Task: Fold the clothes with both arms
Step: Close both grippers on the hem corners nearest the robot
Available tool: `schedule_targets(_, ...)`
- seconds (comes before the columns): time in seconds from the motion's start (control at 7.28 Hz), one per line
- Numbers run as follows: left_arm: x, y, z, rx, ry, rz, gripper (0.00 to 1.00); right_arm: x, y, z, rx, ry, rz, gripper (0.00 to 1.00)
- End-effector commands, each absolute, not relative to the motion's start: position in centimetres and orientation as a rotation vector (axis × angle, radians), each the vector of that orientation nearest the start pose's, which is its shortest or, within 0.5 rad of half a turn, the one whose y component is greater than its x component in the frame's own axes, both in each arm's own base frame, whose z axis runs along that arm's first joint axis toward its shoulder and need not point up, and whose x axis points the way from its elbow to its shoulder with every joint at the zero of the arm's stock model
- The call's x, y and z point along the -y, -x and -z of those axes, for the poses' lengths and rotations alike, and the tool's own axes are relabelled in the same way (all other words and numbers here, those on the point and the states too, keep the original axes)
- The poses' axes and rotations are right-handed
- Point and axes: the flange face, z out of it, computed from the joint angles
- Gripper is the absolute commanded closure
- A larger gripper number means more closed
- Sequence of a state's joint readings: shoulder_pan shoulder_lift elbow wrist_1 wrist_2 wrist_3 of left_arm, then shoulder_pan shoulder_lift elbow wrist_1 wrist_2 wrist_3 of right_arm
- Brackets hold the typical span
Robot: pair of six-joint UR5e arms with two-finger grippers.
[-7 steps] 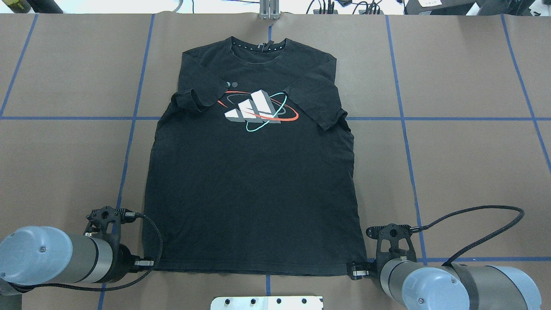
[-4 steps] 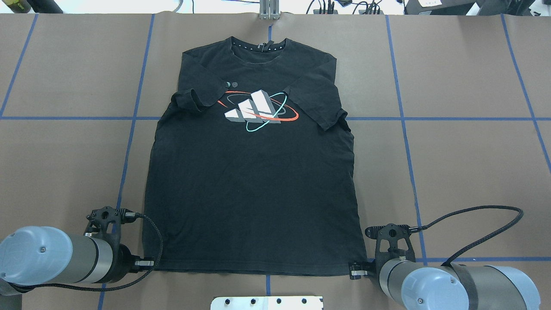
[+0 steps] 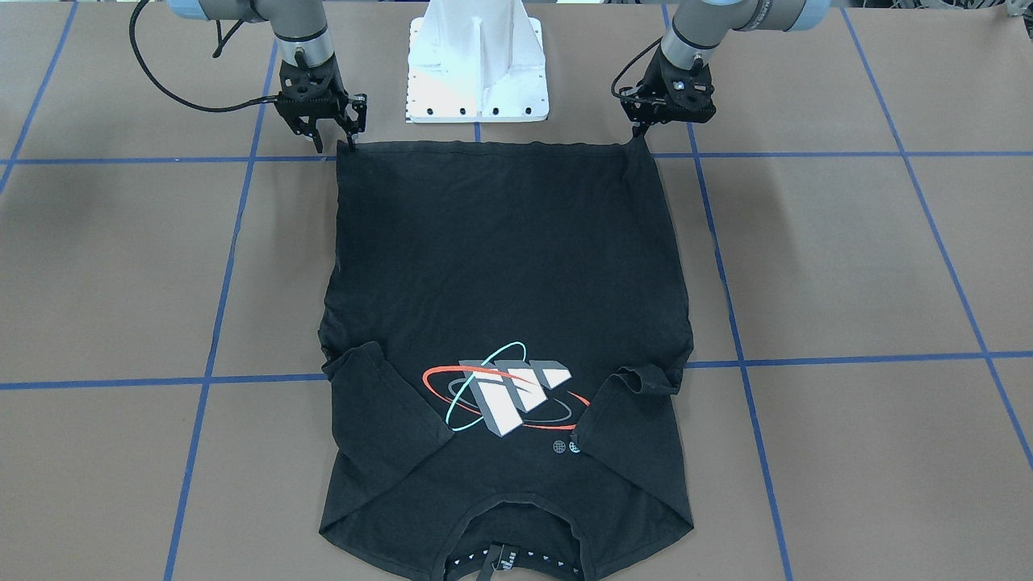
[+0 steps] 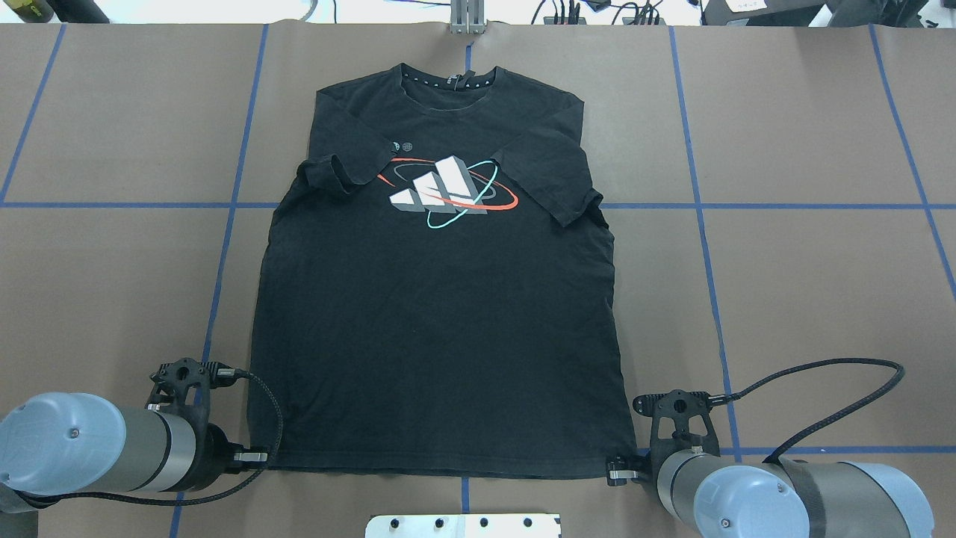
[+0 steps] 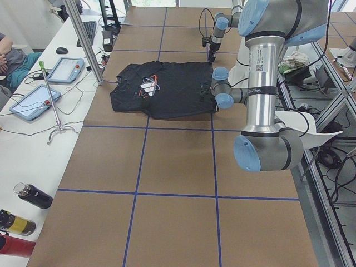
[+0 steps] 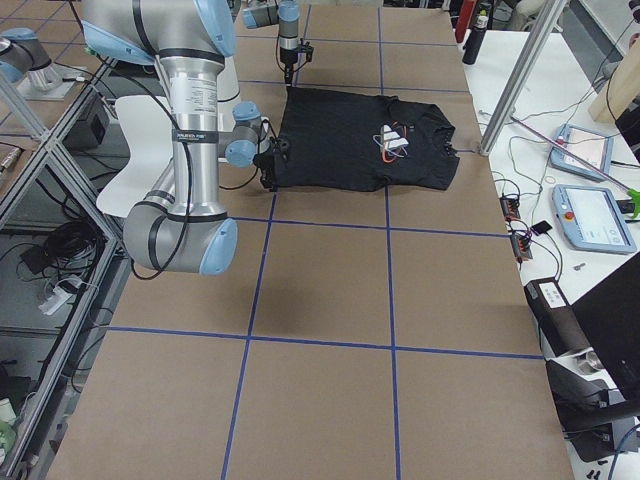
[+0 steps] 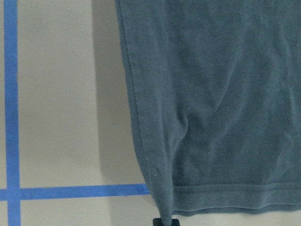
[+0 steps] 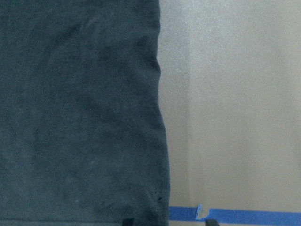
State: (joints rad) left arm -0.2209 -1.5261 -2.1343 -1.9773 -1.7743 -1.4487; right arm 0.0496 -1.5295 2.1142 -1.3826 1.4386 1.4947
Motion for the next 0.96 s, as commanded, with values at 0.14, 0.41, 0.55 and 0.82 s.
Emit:
schedule_targets(0.14,21.09,-42.30,-37.03,-0.943,0.028,-0.004,1.00,16.87,47.77,-37.24,0.759,-0.170,-0.032,0.59)
schedule_targets(0.41,21.06,-42.14,-36.67,-0.950,0.027,-0.003,1.00,16.83,47.89,-37.22,0.758,-0.185,-0.037,0.59)
schedule_targets(0.55,21.03,-42.01,-36.38,-0.956,0.025,-0.005,1.00,16.85,47.92,-37.14,0.760,-0.186,-0.037,0.61)
schedule_targets(0.82,21.02,-41.97,-36.30,-0.958,0.025,-0.006,1.00,16.63,48.06,-37.00,0.764,-0.183,-0.037,0.66)
